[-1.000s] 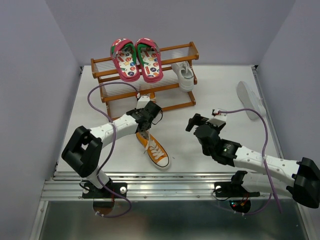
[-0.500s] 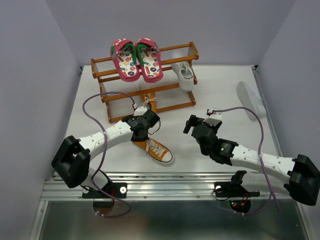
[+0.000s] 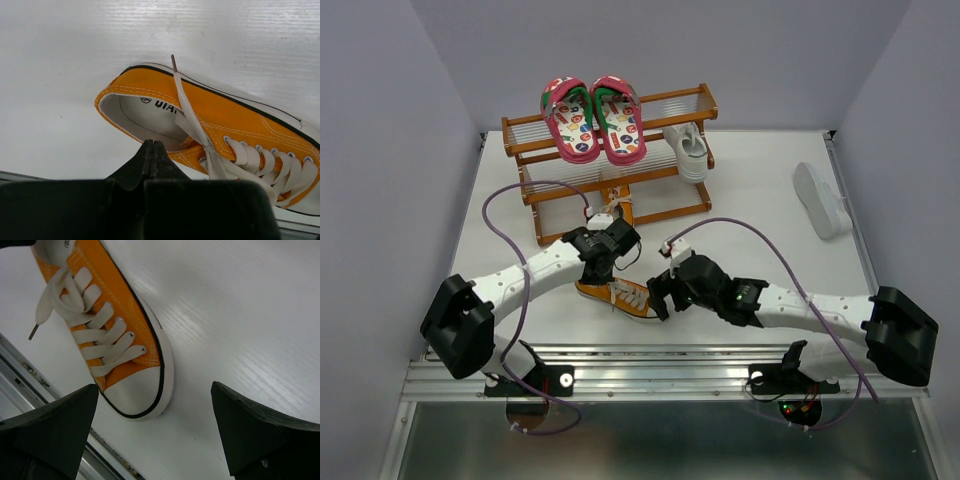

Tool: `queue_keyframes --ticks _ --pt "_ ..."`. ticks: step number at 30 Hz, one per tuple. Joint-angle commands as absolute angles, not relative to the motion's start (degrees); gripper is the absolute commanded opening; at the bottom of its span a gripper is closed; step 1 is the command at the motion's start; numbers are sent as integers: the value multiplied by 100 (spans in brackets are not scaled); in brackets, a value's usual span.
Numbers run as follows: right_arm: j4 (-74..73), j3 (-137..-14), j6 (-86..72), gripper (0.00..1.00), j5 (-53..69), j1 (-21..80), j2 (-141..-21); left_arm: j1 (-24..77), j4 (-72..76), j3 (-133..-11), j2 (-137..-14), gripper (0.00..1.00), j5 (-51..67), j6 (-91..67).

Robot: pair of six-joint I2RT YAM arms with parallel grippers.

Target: Place and organize the shoes onto the shoe shelf

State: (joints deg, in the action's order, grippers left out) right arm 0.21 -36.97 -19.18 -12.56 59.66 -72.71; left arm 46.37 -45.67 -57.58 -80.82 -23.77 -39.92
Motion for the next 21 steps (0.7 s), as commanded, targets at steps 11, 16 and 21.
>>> queue_keyframes --ticks 11,16,21 --pt "-395 -4632 -1238 100 -1307 6864 -8841 3604 -4026 -5555 -7638 0 -2716 -3648" --pt "-431 -4781 -1547 100 -2459 6864 -9149 3367 -3999 -5625 -7497 0 -2672 -3498" --pt "-712 -5141 -1810 100 -3093 6417 -9588 3296 -3955 -5651 -7436 0 -2610 -3375"
